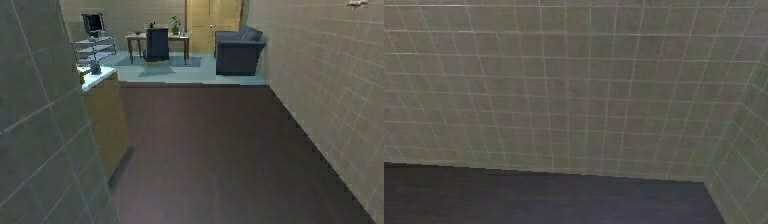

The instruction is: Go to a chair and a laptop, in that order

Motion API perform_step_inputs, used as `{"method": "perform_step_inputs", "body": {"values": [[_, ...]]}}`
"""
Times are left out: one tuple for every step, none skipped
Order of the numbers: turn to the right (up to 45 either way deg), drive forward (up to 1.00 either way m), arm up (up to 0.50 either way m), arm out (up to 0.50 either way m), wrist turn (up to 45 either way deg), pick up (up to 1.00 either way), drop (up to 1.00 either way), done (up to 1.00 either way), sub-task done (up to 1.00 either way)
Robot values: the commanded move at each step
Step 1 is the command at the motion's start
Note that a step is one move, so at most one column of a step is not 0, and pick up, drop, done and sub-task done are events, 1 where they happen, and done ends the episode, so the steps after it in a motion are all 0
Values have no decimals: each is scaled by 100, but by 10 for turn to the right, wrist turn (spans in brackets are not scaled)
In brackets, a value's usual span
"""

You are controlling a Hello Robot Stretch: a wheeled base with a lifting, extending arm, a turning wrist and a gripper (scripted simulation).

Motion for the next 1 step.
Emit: {"method": "perform_step_inputs", "body": {"values": [[0,100,0,0,0,0,0,0,0]]}}
